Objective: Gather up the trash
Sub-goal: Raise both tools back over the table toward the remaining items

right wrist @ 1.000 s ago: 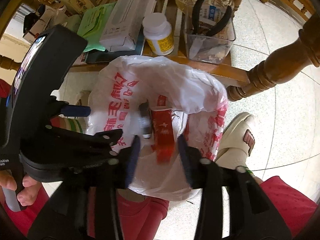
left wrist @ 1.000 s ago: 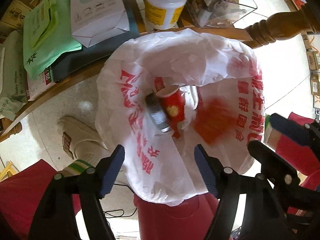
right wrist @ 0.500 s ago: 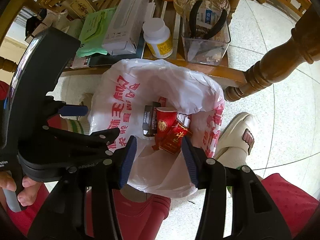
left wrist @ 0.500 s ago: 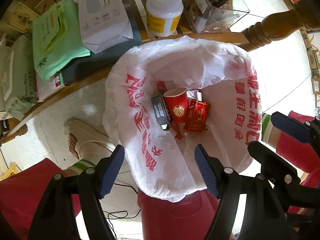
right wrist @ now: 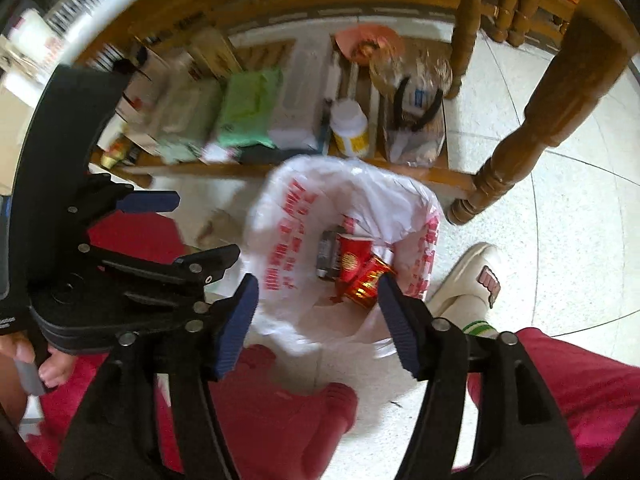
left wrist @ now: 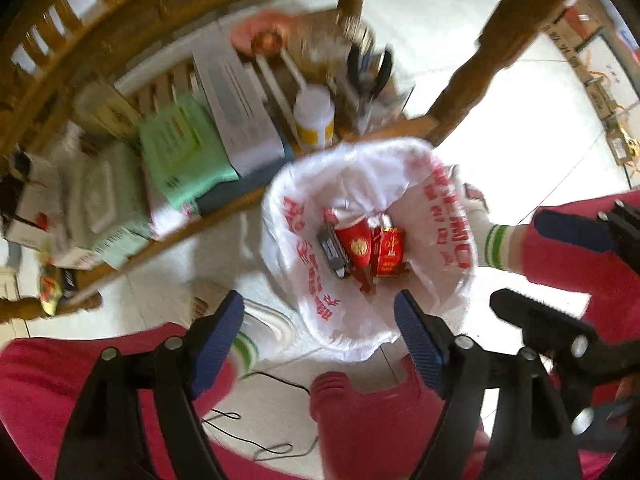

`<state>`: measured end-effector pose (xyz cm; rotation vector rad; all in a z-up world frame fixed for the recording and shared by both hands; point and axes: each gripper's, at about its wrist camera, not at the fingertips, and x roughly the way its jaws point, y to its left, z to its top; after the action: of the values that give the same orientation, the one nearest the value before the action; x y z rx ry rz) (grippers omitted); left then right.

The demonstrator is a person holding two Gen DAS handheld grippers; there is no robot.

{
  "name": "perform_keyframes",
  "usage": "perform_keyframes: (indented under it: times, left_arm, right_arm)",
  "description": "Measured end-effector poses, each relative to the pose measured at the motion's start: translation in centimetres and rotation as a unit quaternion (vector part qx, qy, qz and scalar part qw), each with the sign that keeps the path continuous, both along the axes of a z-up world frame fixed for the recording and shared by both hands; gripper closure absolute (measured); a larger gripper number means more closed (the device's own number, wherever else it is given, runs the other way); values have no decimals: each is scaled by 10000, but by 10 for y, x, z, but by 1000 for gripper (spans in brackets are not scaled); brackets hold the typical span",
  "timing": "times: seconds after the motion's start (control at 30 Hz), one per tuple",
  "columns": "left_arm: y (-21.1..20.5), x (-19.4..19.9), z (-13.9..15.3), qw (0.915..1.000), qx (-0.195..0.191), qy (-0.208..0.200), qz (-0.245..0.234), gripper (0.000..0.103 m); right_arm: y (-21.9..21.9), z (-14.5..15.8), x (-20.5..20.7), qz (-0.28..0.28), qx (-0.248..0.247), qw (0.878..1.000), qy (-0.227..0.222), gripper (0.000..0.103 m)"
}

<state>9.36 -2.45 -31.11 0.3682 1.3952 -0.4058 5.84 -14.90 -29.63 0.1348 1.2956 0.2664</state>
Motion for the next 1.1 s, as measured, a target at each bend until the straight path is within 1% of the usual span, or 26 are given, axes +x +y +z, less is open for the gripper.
perform_keyframes:
  times: [0.03, 0.1, 0.13, 0.2, 0.23, 0.3, 0.33, 0.37, 0.4, 0.47, 0.5, 0.57, 0.6, 0.63, 0.73, 0.83, 0.97, 1.1]
  left_arm:
    - [3, -3, 15, 9999, -63, -95, -64, 25]
    - [8, -7, 48, 9992, -166, -311, -187, 22]
    - [13, -8, 72, 9980, -239, -523, -271, 21]
    - [19, -8, 111, 9945, -300, -916, -421, 15]
    - [23, -7, 134, 9915, -293, -1161, -515, 12]
    - [30, -2, 174, 9852, -262, -1555, -670, 11]
    - [35, 4, 202, 9804, -257, -1797, -758, 10]
    - [37, 8, 221, 9771, -245, -1944, -829, 8]
    - [39, 11, 233, 9751, -243, -2027, -868, 8]
    - [46, 24, 272, 9708, -279, -2168, -983, 8]
    - [48, 30, 286, 9698, -289, -2202, -1005, 8]
    - [52, 38, 309, 9685, -327, -2233, -1053, 8]
    - [56, 44, 320, 9676, -346, -2257, -1076, 8]
    - [58, 51, 335, 9665, -377, -2283, -1114, 8]
    - [62, 61, 357, 9654, -449, -2222, -1286, 8]
    - [63, 69, 368, 9628, -390, -2275, -1403, 8]
    - [61, 83, 378, 9584, -444, -2272, -1669, 8]
    - [53, 99, 372, 9544, -373, -2206, -1977, 8]
  right_arm:
    - [-3, 21, -4, 29, 81, 9999, -139, 38]
    - [-7, 48, -9, 80, 93, 9994, -336, 30]
    - [-9, 69, -11, 148, 91, 9986, -491, 27]
    - [-16, 103, -13, 247, 76, 9970, -726, 21]
    - [-20, 124, -13, 290, 24, 9958, -871, 20]
    - [-27, 160, -13, 347, -22, 9936, -1072, 17]
    - [-32, 181, -12, 373, -38, 9922, -1188, 17]
    - [-38, 199, -11, 394, -12, 9909, -1284, 16]
    - [-45, 223, -9, 416, 45, 9894, -1392, 15]
    - [-55, 256, -6, 417, 82, 9866, -1575, 12]
    - [-58, 268, -4, 405, 61, 9853, -1656, 11]
    - [-68, 302, 2, 350, -90, 9815, -1881, 11]
    - [-70, 311, 4, 345, -143, 9800, -1954, 11]
    - [-72, 328, 7, 379, -198, 9775, -2068, 11]
    - [-74, 355, 17, 422, -202, 9732, -2249, 10]
    - [-78, 377, 31, 438, -183, 9689, -2428, 10]
    - [-79, 388, 53, 457, -229, 9653, -2561, 10]
    - [-80, 393, 81, 520, -213, 9653, -2549, 10]
